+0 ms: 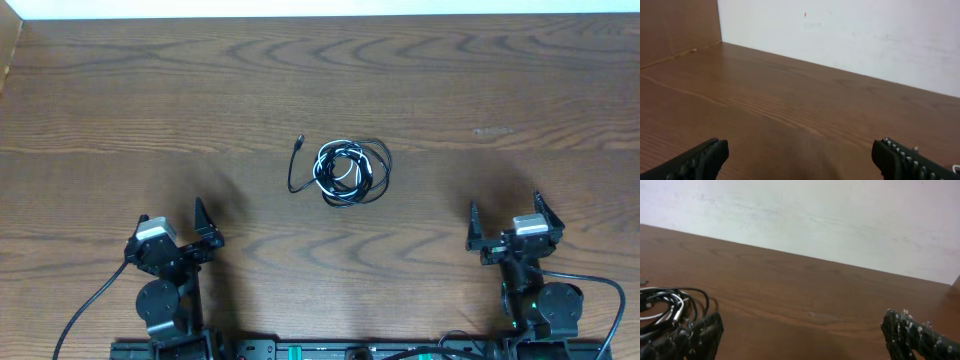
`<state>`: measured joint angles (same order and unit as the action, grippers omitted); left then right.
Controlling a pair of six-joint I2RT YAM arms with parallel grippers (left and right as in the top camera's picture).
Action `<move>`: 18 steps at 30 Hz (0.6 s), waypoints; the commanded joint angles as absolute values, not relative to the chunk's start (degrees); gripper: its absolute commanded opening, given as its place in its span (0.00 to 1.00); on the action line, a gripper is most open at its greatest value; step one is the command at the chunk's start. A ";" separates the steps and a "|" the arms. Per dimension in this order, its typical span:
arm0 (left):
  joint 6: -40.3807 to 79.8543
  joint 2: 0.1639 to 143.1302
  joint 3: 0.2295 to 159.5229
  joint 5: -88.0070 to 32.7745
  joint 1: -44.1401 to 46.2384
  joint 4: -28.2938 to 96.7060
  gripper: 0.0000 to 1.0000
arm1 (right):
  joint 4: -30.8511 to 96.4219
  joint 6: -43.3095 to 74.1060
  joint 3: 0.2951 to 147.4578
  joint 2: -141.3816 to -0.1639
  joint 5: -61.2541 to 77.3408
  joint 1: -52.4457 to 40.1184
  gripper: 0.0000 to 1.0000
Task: Untangle cables
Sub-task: 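Move the left gripper forward and lower it onto the cable bundle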
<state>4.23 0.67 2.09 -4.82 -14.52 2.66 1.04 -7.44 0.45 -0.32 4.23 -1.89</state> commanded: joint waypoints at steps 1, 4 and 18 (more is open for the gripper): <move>2.15 1.96 5.63 -5.41 -14.76 2.79 0.98 | 0.95 -5.06 1.85 -0.34 4.10 -1.80 0.99; 2.15 4.78 7.73 -5.61 -14.76 2.76 0.98 | 1.04 -4.73 2.83 -0.47 5.26 -1.80 0.99; 2.15 37.12 35.81 -9.98 -14.72 18.63 0.98 | 3.29 -4.80 15.64 -16.67 9.39 -1.80 0.99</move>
<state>2.85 30.33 27.64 -7.44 -14.52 15.18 2.52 -5.58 10.52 -10.72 8.51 -1.87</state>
